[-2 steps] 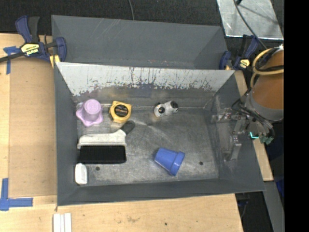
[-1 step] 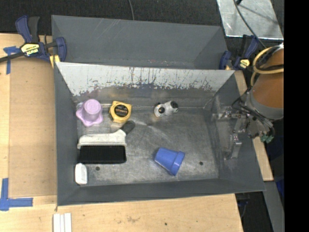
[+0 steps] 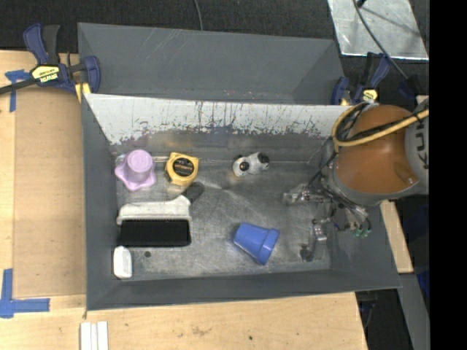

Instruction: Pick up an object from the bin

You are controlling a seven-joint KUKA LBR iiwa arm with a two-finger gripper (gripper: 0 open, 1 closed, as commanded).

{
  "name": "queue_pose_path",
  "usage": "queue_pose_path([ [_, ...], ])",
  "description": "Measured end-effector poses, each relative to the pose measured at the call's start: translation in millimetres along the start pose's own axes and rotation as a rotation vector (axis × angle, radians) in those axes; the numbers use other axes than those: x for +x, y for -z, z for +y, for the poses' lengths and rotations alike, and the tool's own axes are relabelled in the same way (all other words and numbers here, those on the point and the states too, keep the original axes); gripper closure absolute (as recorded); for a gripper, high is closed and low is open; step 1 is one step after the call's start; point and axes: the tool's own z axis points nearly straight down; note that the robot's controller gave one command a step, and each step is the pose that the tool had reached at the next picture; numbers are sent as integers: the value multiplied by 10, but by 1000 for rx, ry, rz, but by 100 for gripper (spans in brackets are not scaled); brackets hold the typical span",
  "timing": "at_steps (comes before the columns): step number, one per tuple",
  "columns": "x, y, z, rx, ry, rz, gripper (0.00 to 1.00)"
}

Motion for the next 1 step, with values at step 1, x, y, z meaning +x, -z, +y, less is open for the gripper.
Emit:
queue_pose_path([
  [1, -65, 65, 280, -4, 24, 8, 0],
])
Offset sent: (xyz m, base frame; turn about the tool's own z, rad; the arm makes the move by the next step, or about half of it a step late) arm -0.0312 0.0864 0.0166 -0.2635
